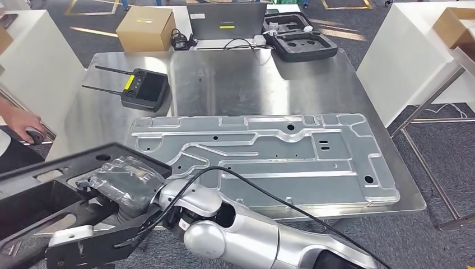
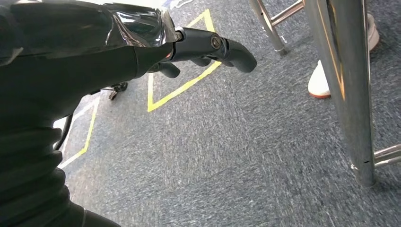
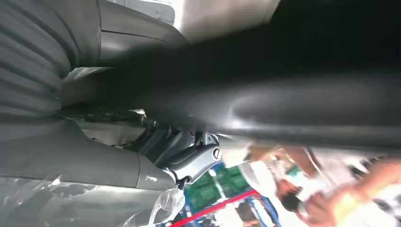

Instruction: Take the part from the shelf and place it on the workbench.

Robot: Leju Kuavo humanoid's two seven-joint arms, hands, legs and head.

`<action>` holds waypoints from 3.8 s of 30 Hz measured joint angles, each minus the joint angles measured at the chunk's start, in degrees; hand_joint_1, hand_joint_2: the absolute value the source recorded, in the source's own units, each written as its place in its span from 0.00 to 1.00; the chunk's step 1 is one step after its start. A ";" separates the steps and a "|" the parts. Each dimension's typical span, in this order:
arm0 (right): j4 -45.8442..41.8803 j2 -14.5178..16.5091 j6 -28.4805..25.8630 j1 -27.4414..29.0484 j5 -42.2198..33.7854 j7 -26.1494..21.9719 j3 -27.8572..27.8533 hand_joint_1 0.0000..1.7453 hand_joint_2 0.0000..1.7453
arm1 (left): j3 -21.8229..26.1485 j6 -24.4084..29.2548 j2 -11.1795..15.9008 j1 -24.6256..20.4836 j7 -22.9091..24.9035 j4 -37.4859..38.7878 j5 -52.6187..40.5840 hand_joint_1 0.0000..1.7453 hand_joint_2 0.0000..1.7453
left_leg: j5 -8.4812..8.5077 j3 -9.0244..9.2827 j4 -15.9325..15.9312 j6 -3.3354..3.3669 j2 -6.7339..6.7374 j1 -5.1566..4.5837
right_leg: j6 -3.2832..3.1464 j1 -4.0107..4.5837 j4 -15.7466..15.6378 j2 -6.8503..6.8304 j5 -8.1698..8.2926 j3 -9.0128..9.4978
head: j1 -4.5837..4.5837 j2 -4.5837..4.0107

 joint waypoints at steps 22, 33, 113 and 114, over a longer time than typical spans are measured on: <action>15.56 1.16 -16.78 -13.84 17.20 21.12 10.30 1.00 1.00 | -2.19 -2.02 -2.05 -0.13 0.11 0.02 -1.69 0.00 1.00 | -2.34 -0.22 3.07 -4.62 -0.15 2.00 | -0.59 -0.77 -14.85 0.44 6.76 7.44 | -0.36 0.01; 29.19 -0.82 -13.50 -17.41 17.99 20.44 8.82 1.00 1.00 | -2.92 -2.09 -2.66 -1.22 0.14 0.02 -1.85 0.00 1.00 | -3.09 0.68 2.82 -0.50 -0.28 0.87 | 0.06 -0.69 2.20 0.63 0.73 -1.03 | -0.04 0.00; 35.49 -9.46 -17.73 -16.92 33.47 14.30 -24.27 0.00 0.00 | -3.80 0.20 -0.71 -2.73 6.01 1.26 1.54 0.00 0.00 | -4.60 2.64 8.30 -2.49 -0.12 -0.85 | -3.78 1.31 -16.76 0.84 9.23 7.63 | -0.16 0.01; 35.47 -9.65 -17.75 -16.85 33.46 14.28 -24.52 0.00 0.00 | -3.80 0.21 -0.68 -2.94 5.99 1.16 1.54 0.00 0.00 | -4.53 5.04 4.22 -2.01 -0.12 -1.04 | -3.62 1.40 -16.67 0.88 9.81 7.04 | -0.14 0.01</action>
